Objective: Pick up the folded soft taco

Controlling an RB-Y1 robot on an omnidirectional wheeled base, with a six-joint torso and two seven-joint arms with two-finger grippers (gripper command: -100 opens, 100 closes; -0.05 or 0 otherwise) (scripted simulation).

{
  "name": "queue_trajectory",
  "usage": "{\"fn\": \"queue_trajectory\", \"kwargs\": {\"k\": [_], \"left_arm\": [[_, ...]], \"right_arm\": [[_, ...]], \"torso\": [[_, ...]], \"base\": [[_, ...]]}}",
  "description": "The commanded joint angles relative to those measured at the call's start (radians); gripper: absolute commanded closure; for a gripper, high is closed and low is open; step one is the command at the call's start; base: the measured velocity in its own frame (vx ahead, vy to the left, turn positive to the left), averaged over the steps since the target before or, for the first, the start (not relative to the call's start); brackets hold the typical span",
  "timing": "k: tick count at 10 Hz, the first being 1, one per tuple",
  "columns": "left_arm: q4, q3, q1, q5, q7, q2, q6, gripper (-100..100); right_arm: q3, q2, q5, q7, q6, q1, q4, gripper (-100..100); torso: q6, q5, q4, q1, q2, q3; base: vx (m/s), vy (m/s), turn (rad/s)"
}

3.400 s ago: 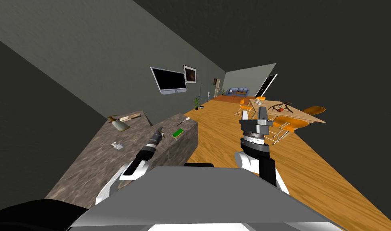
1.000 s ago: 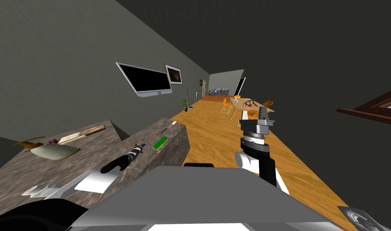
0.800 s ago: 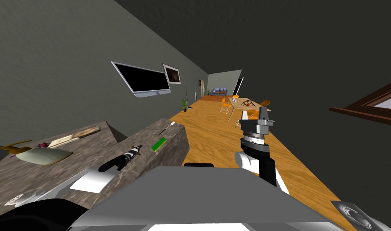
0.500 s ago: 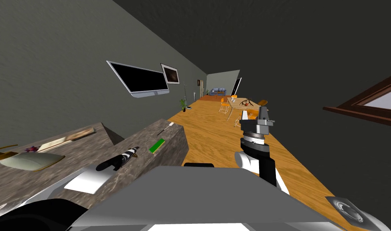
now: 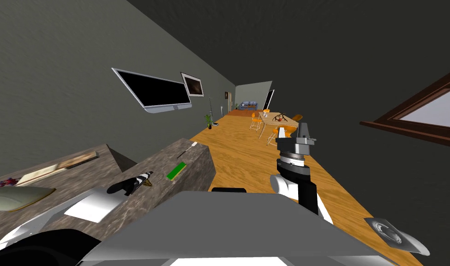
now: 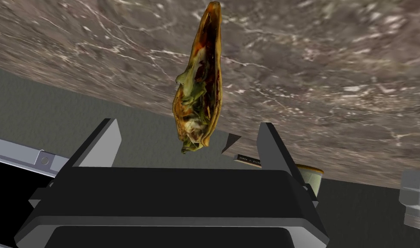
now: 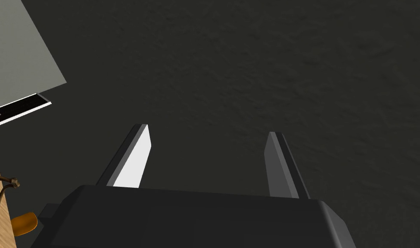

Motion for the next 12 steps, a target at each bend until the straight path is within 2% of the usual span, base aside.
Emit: {"fn": "queue_trajectory", "kwargs": {"k": [1, 2, 3, 4, 5, 6, 7, 8, 9, 11, 12], "left_arm": [[0.000, 0.000, 0.000, 0.000, 0.000, 0.000, 0.000, -100], [0.000, 0.001, 0.001, 0.001, 0.000, 0.002, 0.005, 0], [0.050, -0.032, -0.049, 0.015, -0.040, -0.006, 0.006, -100], [0.080, -0.032, -0.075, 0.015, -0.040, -0.006, 0.006, -100], [0.081, -0.032, -0.092, 0.015, -0.040, -0.006, 0.006, -100], [0.127, -0.066, -0.128, 0.030, -0.079, -0.014, 0.007, -100], [0.160, -0.066, -0.158, 0.030, -0.079, -0.014, 0.007, -100], [0.161, -0.066, -0.185, 0.030, -0.079, -0.014, 0.007, -100], [0.198, -0.099, -0.213, 0.044, -0.119, -0.022, 0.009, -100], [0.242, -0.099, -0.277, 0.044, -0.119, -0.022, 0.009, -100], [0.280, -0.132, -0.312, 0.059, -0.159, -0.030, 0.010, -100]], "right_arm": [[0.000, 0.000, 0.000, 0.000, 0.000, 0.000, 0.000, 0], [0.000, 0.000, 0.000, 0.000, 0.000, 0.000, 0.000, 0], [0.000, 0.000, 0.000, 0.000, 0.000, 0.000, 0.000, 0], [0.000, 0.000, 0.000, 0.000, 0.000, 0.000, 0.000, 0], [0.000, 0.000, 0.000, 0.000, 0.000, 0.000, 0.000, 0], [0.000, 0.000, 0.000, 0.000, 0.000, 0.000, 0.000, 0], [0.000, 0.000, 0.000, 0.000, 0.000, 0.000, 0.000, 0], [0.000, 0.000, 0.000, 0.000, 0.000, 0.000, 0.000, 0], [0.000, 0.000, 0.000, 0.000, 0.000, 0.000, 0.000, 0], [0.000, 0.000, 0.000, 0.000, 0.000, 0.000, 0.000, 0], [0.000, 0.000, 0.000, 0.000, 0.000, 0.000, 0.000, 0]], "torso": [[0.000, 0.000, 0.000, 0.000, 0.000, 0.000], [0.000, 0.000, 0.000, 0.000, 0.001, 0.000], [0.000, 0.000, 0.000, 0.001, 0.001, 0.001], [0.000, 0.001, 0.001, 0.001, 0.004, 0.002], [0.000, 0.000, 0.001, 0.001, 0.006, 0.003], [0.000, 0.000, 0.001, 0.001, 0.004, 0.003], [0.000, 0.001, 0.001, 0.001, 0.006, 0.003], [0.000, 0.000, 0.001, 0.001, 0.006, 0.003], [0.000, 0.000, 0.001, 0.000, 0.004, 0.003], [0.000, 0.000, 0.001, 0.001, 0.005, 0.003], [0.000, 0.000, 0.001, 0.001, 0.004, 0.002]], "base": [[0.005, -0.005, -0.012], [0.000, 0.000, 0.000], [-0.068, -0.005, -0.028], [-0.082, -0.005, -0.015], [-0.041, -0.005, 0.003], [-0.073, -0.003, -0.027], [-0.078, -0.011, -0.017], [-0.037, -0.010, 0.004], [-0.062, -0.014, -0.027], [-0.057, -0.004, -0.006], [-0.065, -0.004, -0.024]]}}
